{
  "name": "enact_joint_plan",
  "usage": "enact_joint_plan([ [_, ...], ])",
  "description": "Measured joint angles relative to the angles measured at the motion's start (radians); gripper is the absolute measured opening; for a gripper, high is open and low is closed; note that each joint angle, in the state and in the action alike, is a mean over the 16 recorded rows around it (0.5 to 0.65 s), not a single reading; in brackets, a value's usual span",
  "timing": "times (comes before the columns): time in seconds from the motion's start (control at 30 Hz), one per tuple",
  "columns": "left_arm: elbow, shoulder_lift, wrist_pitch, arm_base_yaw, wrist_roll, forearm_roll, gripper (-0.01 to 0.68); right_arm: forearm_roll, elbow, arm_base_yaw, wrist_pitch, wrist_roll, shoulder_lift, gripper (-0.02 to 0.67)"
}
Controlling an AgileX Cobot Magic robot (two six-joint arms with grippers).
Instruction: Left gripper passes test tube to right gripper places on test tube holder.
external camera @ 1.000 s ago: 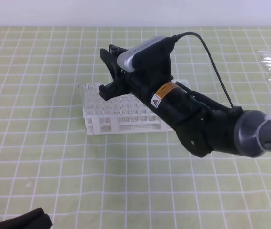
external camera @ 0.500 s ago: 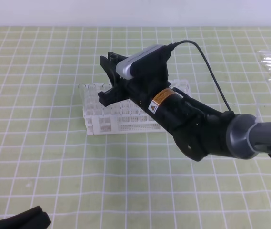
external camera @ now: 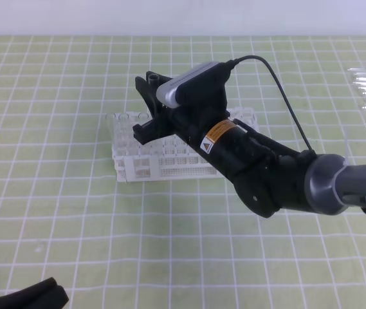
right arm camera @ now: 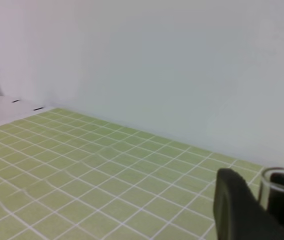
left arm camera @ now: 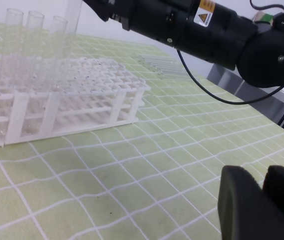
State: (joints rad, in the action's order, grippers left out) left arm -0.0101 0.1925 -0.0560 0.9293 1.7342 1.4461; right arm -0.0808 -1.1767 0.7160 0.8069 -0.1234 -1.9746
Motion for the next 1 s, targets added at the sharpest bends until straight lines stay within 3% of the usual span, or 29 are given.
enact_joint_plan([
  [1.0,0.000,0.000,-0.003,0.000,0.000,0.000,0.009,0.010,0.000,0.000,-0.008,0.002,-0.022,0.023],
])
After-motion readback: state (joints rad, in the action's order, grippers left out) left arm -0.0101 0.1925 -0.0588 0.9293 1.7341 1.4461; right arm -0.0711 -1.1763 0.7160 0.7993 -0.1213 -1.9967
